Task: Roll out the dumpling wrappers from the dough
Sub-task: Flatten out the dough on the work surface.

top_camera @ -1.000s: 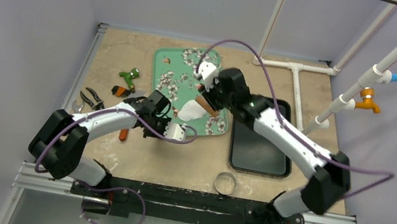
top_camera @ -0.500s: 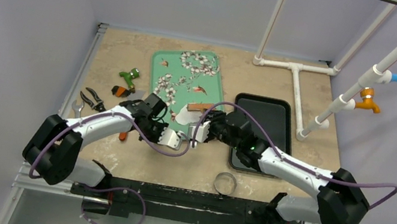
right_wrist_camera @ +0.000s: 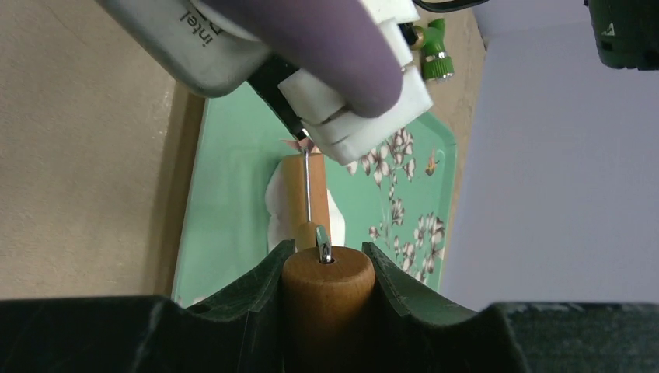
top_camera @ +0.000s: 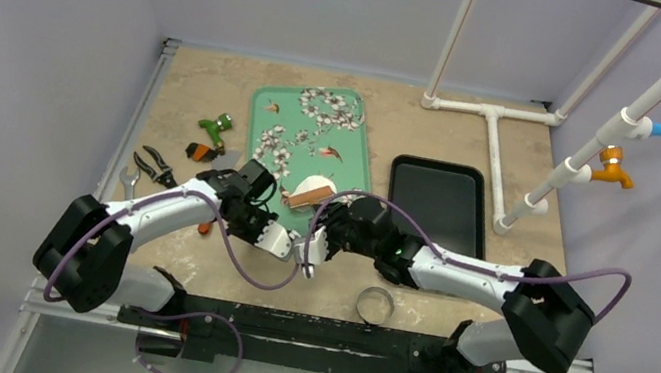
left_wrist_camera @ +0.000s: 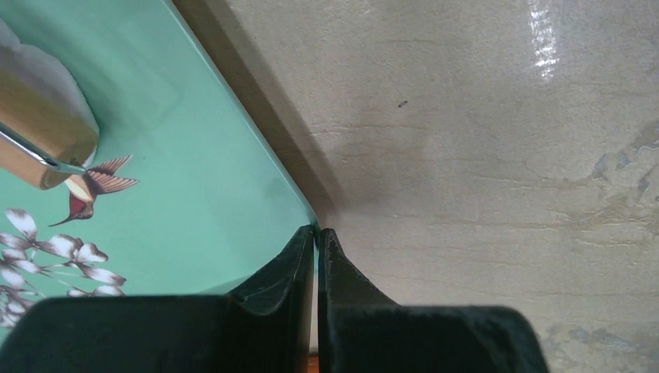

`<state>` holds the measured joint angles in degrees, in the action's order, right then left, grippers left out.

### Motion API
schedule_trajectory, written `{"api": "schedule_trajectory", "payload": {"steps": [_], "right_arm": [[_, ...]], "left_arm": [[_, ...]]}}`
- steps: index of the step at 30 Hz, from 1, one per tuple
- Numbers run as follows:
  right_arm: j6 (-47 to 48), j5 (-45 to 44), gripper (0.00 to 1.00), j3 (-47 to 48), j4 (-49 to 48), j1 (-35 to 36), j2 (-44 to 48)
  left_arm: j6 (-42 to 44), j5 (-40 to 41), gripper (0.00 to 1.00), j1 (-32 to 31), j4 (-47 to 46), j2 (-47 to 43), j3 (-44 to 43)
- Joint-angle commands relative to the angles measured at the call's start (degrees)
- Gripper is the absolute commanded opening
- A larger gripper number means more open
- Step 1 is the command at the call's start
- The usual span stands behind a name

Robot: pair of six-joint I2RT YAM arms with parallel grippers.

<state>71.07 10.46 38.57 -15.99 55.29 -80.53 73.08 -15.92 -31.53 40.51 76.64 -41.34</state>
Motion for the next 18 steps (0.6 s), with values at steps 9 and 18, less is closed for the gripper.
{"api": "schedule_trajectory", "payload": {"steps": [9,18], "right_arm": [[9.2,-13.0,0.00,-5.8,6.7,1.3,4.7],[9.8,-10.7,0.00,1.5,3.5,0.9,-6.2]], "left_arm": [[1.8,-1.7,0.00,0.2,4.3,-0.6,2.3],[1.4,-2.4,0.00,0.2,4.6,-1.1,2.6]]}}
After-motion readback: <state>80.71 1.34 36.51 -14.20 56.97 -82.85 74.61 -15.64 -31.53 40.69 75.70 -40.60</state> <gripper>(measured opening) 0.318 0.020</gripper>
